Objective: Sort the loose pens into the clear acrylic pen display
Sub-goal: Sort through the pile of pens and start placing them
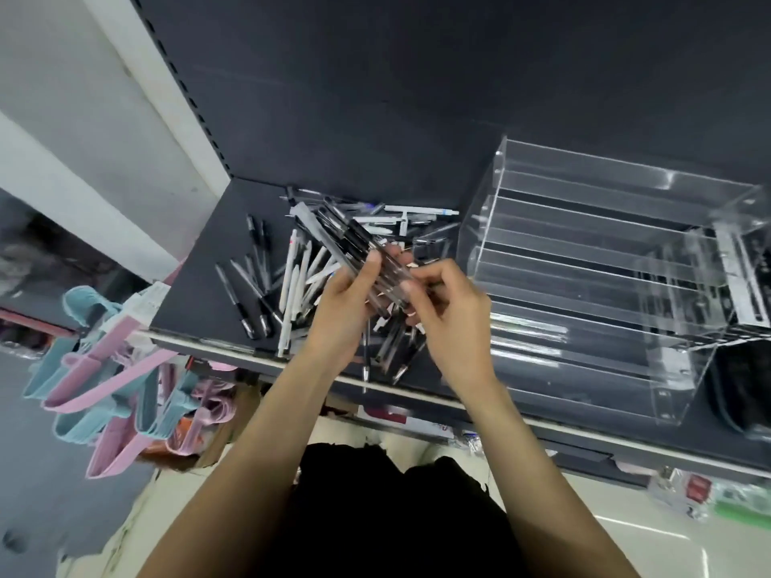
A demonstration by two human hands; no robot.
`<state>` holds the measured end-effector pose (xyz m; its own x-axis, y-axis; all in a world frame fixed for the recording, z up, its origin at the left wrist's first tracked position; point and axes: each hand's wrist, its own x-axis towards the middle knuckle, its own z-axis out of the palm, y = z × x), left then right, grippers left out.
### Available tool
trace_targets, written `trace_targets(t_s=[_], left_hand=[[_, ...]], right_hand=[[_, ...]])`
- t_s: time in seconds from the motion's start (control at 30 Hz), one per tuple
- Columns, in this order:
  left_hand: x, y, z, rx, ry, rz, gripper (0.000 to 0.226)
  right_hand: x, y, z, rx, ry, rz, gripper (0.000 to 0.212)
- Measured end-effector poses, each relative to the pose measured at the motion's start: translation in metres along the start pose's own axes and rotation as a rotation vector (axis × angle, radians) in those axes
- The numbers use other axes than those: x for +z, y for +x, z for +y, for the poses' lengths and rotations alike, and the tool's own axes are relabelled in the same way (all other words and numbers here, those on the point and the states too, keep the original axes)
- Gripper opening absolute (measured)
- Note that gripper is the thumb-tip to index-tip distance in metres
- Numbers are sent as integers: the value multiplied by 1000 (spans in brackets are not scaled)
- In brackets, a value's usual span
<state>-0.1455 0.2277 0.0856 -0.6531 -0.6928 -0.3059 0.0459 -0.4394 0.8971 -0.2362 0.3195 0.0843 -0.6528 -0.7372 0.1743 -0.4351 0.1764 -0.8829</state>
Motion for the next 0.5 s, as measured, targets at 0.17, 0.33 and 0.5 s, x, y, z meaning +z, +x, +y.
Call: trace_targets(t_s=[0.17, 0.33, 0.5], left_hand=[[49, 5, -9, -36, 118, 66, 31], [109, 12, -26, -2, 42, 107, 27], [150, 20, -31, 49, -64, 174, 23]], right_hand=[[-51, 5, 18, -56, -137, -3, 11], [-115, 23, 35, -112, -291, -9, 12], [-194, 67, 51, -190, -319, 180, 15]])
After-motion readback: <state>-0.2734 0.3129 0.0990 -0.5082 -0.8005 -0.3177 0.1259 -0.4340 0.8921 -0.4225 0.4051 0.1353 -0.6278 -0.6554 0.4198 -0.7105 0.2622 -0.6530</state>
